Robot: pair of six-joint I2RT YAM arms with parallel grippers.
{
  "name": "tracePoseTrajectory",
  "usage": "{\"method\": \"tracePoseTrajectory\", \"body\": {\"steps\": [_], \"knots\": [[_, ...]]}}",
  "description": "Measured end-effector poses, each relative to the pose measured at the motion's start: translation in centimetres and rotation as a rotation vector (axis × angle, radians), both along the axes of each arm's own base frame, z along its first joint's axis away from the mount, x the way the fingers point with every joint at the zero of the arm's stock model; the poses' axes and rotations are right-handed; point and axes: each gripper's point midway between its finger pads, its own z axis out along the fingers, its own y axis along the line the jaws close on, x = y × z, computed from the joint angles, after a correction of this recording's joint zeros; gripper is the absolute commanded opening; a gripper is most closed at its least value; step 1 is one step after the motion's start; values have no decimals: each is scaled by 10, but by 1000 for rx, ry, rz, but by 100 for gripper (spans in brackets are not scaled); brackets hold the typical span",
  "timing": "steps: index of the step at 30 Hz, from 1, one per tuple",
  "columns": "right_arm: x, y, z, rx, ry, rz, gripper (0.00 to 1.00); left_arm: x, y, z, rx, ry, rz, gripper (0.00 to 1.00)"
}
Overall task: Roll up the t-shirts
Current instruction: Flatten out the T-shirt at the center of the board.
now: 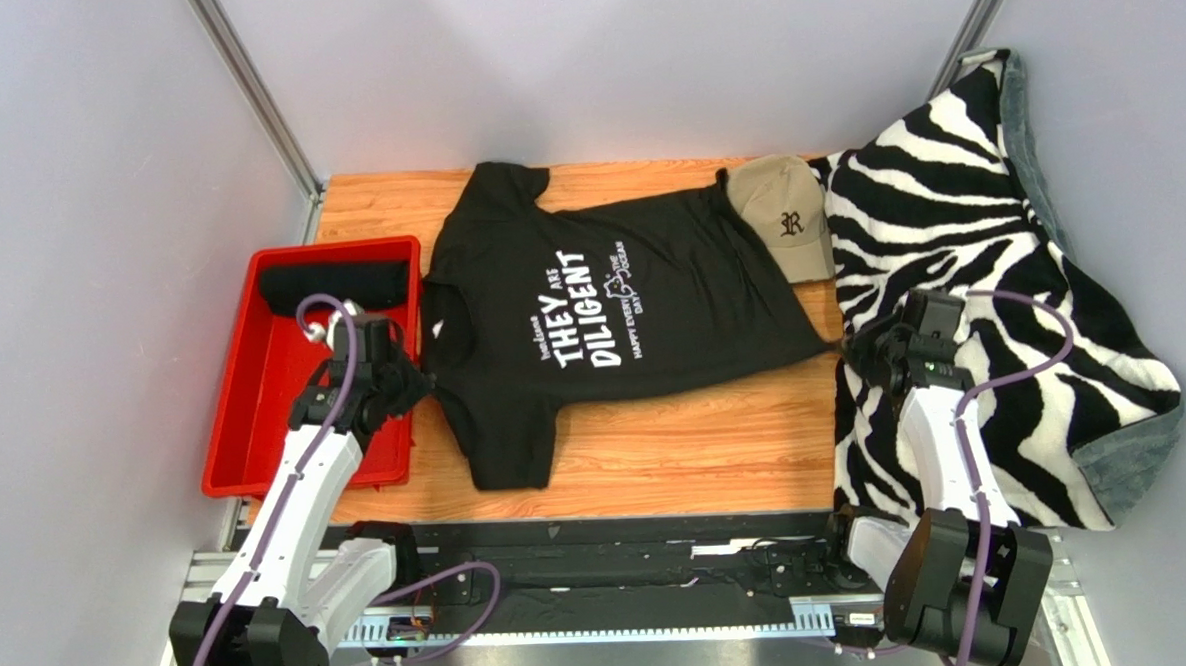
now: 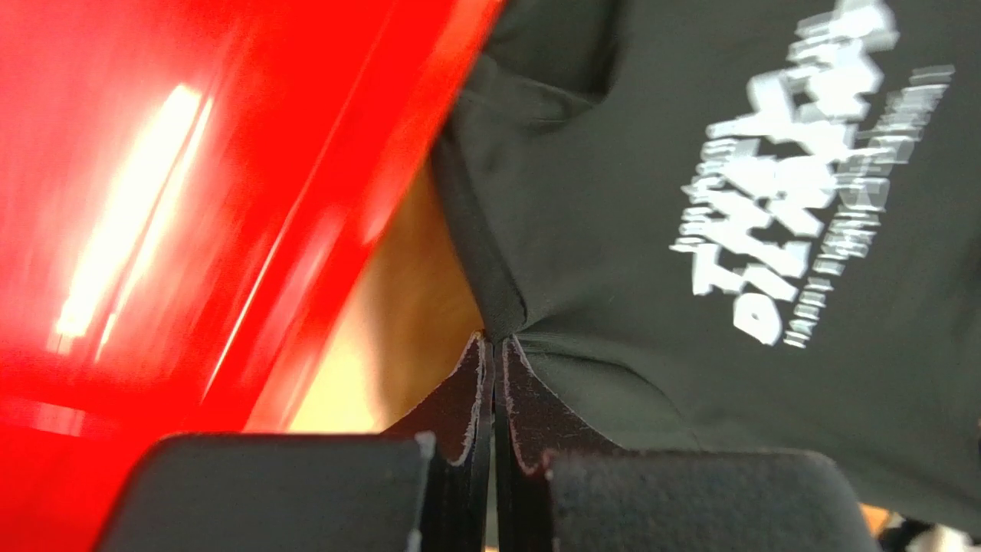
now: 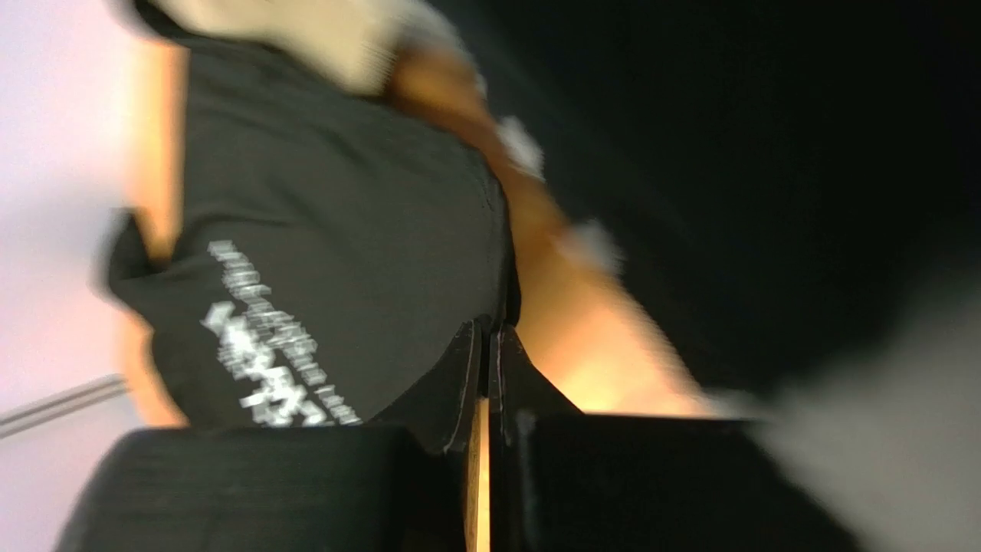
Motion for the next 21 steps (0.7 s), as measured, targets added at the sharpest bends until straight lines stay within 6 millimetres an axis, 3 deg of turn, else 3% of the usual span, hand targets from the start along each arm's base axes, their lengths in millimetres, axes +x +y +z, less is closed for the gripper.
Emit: {"method": "tracePoseTrajectory", "body": {"steps": [3,7,14,21], "knots": [[-24,1,-34,-6,109,4,0,-31,1,-40,-23,151,36,0],[-34,-3,-44,-38,160,5,0,-61,1,-63,-50,288,84,0],[-62,-13,-54,-99,277,-28,0,-95,5,-69,-69,402,178,0],[-97,-19,-45,-142,344,-95,0,-121,15,-46,-80,399,301,0]]}}
